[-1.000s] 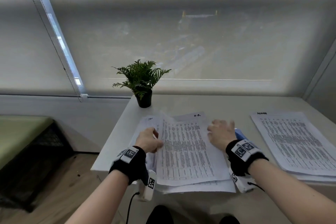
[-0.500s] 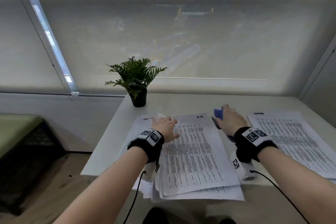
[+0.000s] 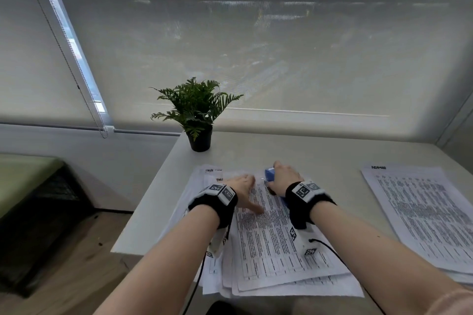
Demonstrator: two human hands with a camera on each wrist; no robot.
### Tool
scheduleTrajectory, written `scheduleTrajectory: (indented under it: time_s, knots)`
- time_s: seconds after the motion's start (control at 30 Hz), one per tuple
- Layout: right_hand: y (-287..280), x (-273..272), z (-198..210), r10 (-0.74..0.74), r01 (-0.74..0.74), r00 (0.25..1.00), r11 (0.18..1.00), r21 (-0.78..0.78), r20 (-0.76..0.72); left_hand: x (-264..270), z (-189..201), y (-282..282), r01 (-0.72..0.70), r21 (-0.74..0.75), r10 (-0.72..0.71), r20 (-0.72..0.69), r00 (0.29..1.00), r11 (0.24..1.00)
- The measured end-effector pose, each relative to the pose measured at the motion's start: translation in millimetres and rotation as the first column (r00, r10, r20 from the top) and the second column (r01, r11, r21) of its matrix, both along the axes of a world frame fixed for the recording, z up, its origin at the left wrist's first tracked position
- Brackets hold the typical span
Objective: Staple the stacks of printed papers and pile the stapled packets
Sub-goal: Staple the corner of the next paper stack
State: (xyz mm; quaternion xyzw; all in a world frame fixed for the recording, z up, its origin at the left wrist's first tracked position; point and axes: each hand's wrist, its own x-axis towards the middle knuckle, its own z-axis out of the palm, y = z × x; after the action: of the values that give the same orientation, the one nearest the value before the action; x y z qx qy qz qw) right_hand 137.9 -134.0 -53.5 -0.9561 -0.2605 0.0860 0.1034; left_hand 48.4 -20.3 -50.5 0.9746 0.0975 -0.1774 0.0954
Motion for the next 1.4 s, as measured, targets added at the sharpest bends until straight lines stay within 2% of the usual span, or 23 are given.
scheduleTrajectory:
  time_s: [0.13, 0.53, 0.9, 1.4]
  knots:
    - [1, 8, -1, 0.005, -0.005, 0.999, 1.000, -0.020, -0.034, 2, 0, 2, 0.033, 0.026, -0.032, -0.029, 0.999, 0.999]
    - [5, 7, -11, -0.007, 0.006, 1.000, 1.000, 0.016, 0.026, 6, -3, -1, 0.078, 0.087, -0.073, -0.059, 0.996, 0.993]
    - [17, 11, -7, -0.019, 0.018, 1.000, 1.000, -0.024, -0.024, 2, 5, -6, 0.068, 0.083, -0.063, -0.068, 0.996, 0.994]
    - [31, 14, -11, -0.064, 0.064, 0.996, 0.998, 0.000, -0.060, 2, 2, -5, 0.074, 0.063, -0.071, -0.043, 0.997, 0.995]
